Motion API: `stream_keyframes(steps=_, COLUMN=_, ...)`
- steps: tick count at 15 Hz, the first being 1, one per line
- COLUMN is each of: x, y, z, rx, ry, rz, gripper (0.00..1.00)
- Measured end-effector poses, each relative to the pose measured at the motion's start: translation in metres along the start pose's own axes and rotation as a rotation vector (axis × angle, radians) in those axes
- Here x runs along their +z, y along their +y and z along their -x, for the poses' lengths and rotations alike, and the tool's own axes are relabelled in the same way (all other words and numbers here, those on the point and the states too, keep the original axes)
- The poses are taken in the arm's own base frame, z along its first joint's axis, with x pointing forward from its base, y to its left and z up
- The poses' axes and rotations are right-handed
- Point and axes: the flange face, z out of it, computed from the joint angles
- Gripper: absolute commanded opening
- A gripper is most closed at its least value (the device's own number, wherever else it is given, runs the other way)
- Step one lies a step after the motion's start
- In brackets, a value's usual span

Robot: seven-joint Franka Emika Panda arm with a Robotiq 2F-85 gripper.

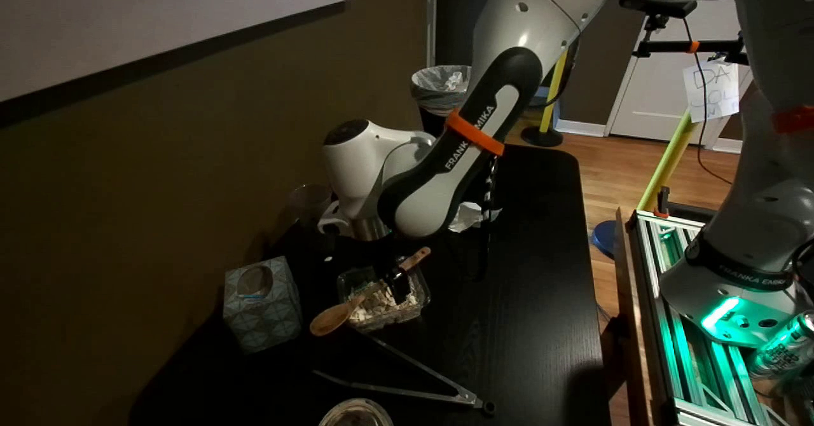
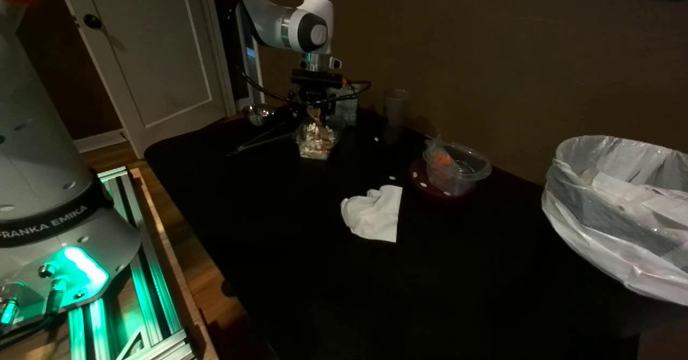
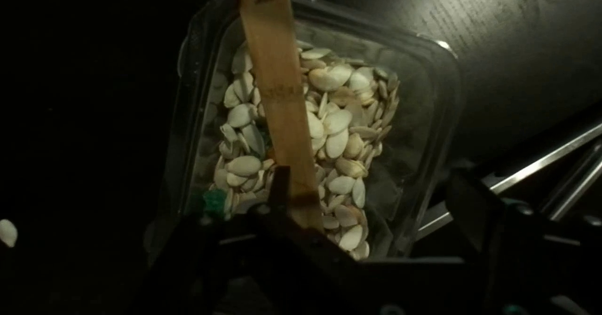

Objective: Remove the cooking stick from on top of the lunchbox, put it on the table, remove the blue pencil from inside the box and put it on the table

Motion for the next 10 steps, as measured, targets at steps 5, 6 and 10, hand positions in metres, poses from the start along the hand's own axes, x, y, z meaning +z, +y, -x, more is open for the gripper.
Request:
stream_keyframes(steps=5, x=0.003, y=0.012, z=-0.012, rx=-0.038, ry=0.019, rz=0.053, gripper=0.80)
stream_keyframes(steps=6, x=0.002, y=0.013, z=-0.014, rx=-0.044, ry=0.020, rz=0.060, gripper=0.78)
stream_keyframes(steps=10, x=0.001, y=0.016, z=-0.018, rx=-0.057, ry=0.020, rz=0.074, gripper=0.49)
